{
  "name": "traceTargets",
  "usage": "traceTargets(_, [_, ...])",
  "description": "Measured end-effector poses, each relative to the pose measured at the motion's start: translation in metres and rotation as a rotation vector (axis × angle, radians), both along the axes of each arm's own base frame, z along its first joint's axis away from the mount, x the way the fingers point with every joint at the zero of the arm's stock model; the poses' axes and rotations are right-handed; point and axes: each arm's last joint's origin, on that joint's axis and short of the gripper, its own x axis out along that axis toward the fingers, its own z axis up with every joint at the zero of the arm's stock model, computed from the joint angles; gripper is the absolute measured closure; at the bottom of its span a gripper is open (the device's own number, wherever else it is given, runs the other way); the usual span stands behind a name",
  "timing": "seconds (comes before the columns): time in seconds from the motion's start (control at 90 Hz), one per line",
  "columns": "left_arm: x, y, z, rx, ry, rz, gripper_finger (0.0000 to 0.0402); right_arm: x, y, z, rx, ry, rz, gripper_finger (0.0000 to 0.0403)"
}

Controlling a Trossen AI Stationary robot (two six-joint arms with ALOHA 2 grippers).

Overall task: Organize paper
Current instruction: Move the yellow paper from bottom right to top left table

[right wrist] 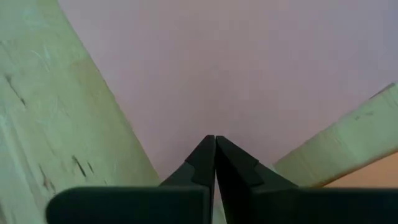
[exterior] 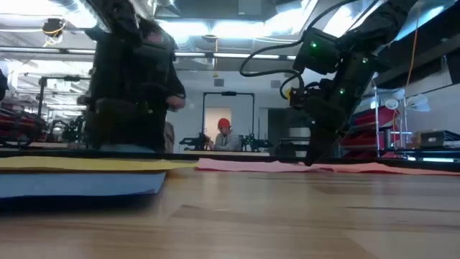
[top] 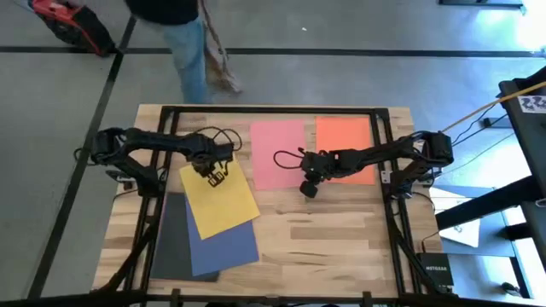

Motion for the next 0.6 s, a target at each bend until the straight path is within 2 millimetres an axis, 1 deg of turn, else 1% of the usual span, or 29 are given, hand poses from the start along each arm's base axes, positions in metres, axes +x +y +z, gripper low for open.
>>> traceTargets(0.089, [-0.004,-0.003,-0.010,-0.039,-0.018,0.035,0.0401,0.000,0.000,0.000,-0.004,0.001,0.005,0.0403])
traceTargets(0.167, [-0.007,-0.004,-0.018,-0.037,-0.033,0.042,0.0401,0.000,0.000,0.000,-0.007,0.001,0.007,0.0403])
traceTargets(0.289, [-0.012,0.000,-0.025,-0.038,-0.062,0.060,0.0402,0.000,0.000,0.000,-0.010,0.001,0.008,0.0403])
traceTargets(0.422, [-0.016,0.011,-0.028,-0.022,-0.064,0.023,0.0402,0.000,0.000,0.000,-0.013,-0.001,0.007,0.0403])
traceTargets(0.511, [-0.019,0.021,-0.029,0.041,-0.049,0.001,0.0402,0.000,0.000,0.000,-0.014,-0.002,0.009,0.0403])
traceTargets(0.6, [-0.021,0.034,-0.029,0.084,-0.054,0.020,0.0402,0.000,0.000,0.000,-0.014,-0.002,0.009,0.0403])
